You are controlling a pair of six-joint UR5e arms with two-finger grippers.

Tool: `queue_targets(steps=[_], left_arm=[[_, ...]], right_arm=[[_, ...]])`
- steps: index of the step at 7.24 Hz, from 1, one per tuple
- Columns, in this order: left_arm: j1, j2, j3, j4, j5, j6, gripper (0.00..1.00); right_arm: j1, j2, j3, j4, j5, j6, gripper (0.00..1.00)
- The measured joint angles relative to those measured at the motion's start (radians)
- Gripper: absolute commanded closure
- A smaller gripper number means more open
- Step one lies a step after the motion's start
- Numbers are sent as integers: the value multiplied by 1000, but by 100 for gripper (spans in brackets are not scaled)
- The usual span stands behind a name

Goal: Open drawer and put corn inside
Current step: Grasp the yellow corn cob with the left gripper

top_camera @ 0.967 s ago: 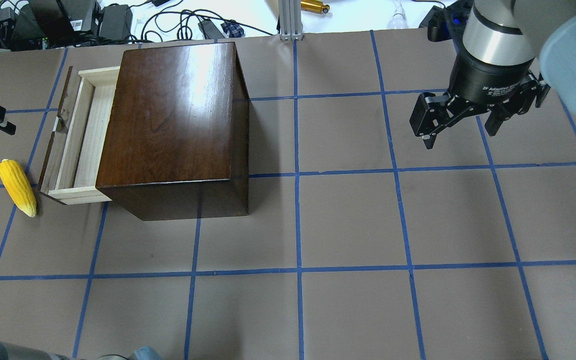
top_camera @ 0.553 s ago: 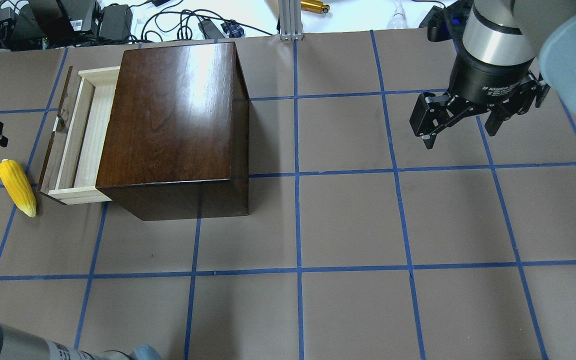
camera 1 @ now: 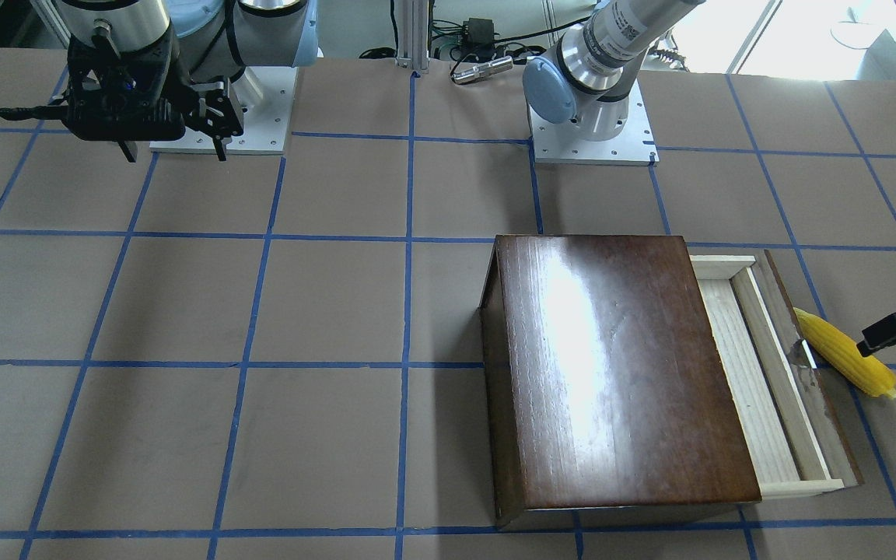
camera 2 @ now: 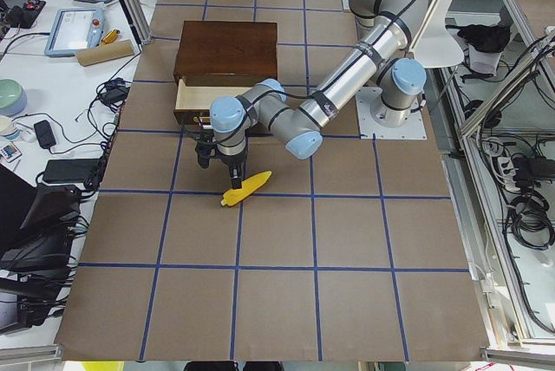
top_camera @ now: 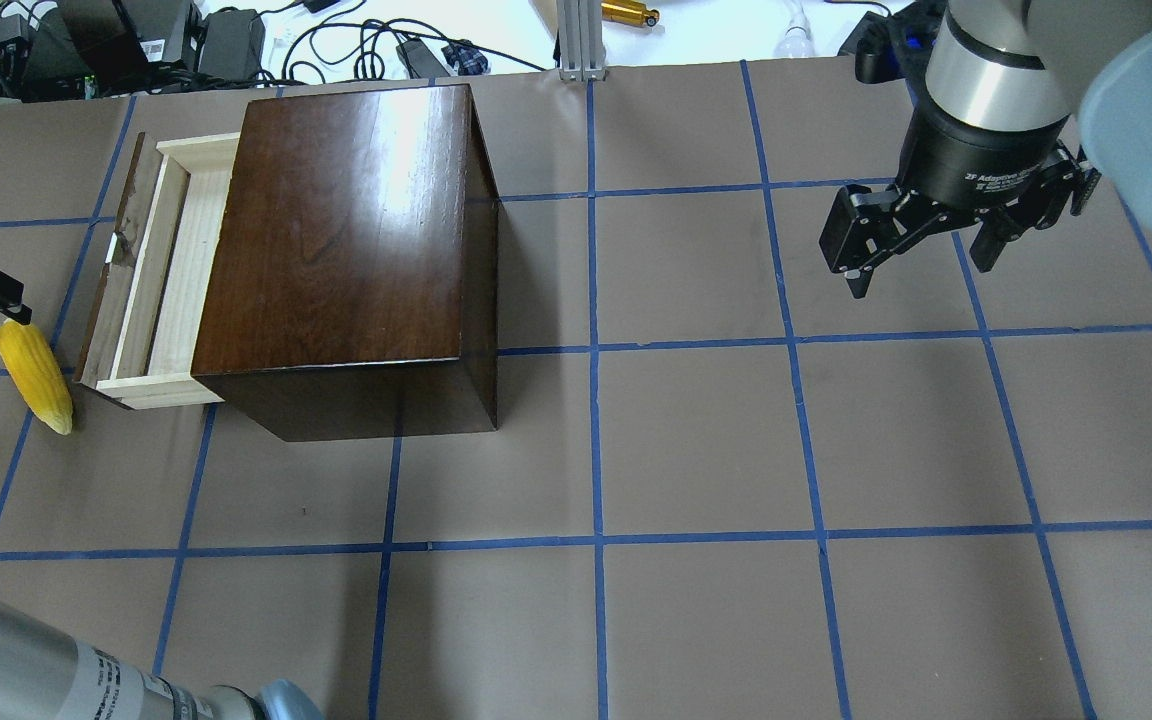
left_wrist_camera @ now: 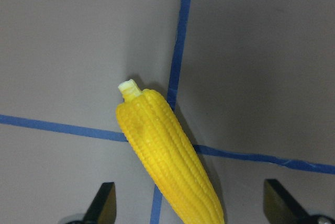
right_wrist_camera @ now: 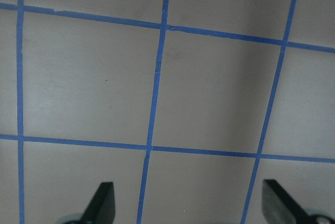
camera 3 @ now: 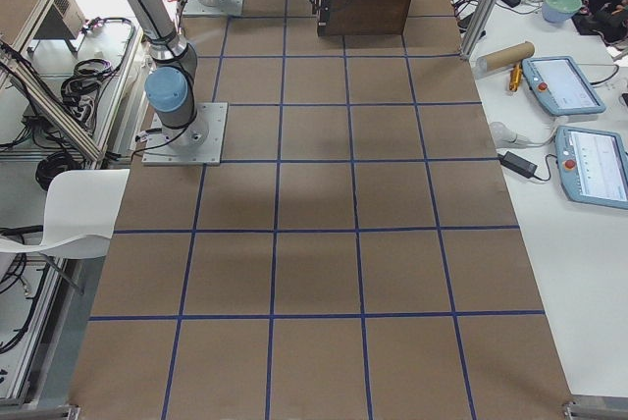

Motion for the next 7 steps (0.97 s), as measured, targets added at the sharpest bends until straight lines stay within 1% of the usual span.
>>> queue_targets(steps=[3, 7], left_arm=[[8, -81, -3, 70, -25, 92, 0], [10, -132, -4, 76, -12, 103, 0]], right_arm=[[0, 0, 0, 0, 0, 0, 0], [0, 0, 0, 0, 0, 0, 0]])
